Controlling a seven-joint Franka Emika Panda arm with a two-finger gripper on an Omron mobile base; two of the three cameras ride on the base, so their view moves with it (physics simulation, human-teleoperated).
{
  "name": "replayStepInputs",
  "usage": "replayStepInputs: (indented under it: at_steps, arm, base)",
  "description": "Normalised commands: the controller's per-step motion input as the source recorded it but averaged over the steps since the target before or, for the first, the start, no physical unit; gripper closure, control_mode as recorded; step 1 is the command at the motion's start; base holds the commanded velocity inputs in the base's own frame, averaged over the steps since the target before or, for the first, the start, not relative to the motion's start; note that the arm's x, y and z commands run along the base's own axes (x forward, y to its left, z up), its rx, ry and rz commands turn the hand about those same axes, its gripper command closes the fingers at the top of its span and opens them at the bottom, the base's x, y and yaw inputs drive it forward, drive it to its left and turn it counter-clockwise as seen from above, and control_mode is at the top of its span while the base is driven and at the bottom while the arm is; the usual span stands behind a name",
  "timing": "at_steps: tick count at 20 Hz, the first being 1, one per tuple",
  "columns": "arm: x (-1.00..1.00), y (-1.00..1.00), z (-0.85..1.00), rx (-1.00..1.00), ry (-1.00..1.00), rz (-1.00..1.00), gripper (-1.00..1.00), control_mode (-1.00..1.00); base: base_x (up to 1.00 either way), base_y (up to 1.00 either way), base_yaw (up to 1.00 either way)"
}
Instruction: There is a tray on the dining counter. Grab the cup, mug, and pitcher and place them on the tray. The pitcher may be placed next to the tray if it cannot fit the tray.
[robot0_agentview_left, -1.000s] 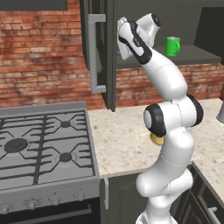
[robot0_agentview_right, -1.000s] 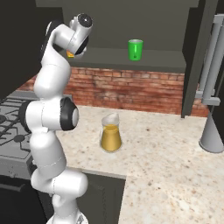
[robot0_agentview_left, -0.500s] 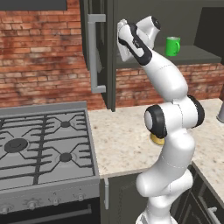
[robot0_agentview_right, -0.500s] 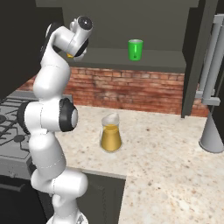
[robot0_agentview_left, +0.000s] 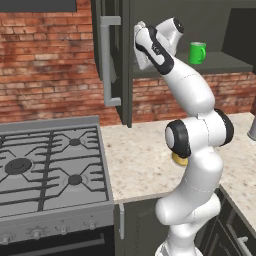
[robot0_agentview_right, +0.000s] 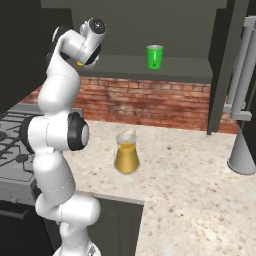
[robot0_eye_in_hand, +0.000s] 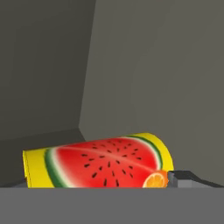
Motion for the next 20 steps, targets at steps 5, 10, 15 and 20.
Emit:
replayStepInputs:
  at_steps: [5,10,15,20]
  arm:
    - [0.00,0.00,0.00,0.00,0.00,0.00,1.00,-1.00]
    - [0.00,0.00,0.00,0.00,0.00,0.00,1.00,-1.00]
    - [0.00,0.00,0.00,0.00,0.00,0.00,1.00,-1.00]
    - [0.00,0.00,0.00,0.00,0.00,0.00,1.00,-1.00]
  base:
    - [0.00,0.00,0.00]
    - [0.00,0.00,0.00]
    - [0.00,0.00,0.00]
    - [0.00,0.00,0.00]
